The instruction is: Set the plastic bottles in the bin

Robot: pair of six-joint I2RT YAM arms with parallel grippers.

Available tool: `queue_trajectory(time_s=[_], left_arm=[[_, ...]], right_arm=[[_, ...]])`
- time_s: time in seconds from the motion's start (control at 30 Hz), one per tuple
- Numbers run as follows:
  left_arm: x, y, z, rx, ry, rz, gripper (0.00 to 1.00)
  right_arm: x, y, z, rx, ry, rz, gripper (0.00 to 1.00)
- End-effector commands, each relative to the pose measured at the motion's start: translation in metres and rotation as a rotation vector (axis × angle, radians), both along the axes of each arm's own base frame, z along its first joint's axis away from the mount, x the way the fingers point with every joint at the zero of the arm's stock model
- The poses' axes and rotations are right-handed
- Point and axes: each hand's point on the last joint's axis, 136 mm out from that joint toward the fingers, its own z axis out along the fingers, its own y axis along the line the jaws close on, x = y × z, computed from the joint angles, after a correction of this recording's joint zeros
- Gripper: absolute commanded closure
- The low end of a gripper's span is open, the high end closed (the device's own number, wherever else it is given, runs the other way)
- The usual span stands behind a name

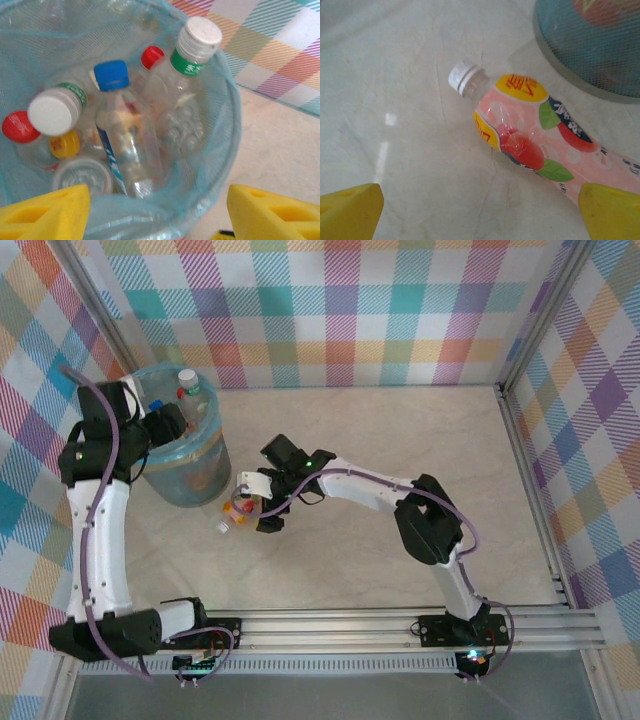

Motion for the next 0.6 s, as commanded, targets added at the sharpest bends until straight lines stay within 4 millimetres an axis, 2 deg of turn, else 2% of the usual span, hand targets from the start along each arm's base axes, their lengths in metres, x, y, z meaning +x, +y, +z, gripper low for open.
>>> queue_trajectory(time_s=[0.0,0.17,0.33,0.5,0.57], left_arm=[[-0.014,-0.015,0.013,-0.049,-0.089,-0.044,0.27],[-0.043,-0.006,0.009,-0.035,-0.093,0.035,0.27],[-0.064,-0.014,0.001,-0.081,-0.119,0.031,0.27],[-0.076,-0.012,-0.006,-0.083,-0.124,0.056,0.27],[-0.078,-0.012,-0.010,-0.098,-0.124,0.062,0.27]], right_arm=[[0.011,0.008,-0.009,0.006,-0.127,0.107,0.00],[0.022,0.017,-0.022,-0.033,-0.158,0.118,0.00],[0.026,0.019,-0.037,-0.089,-0.202,0.136,0.00],[0.033,0.027,-0.050,-0.106,-0.214,0.150,0.00],[0.035,0.032,-0.061,-0.132,-0.204,0.161,0.00]])
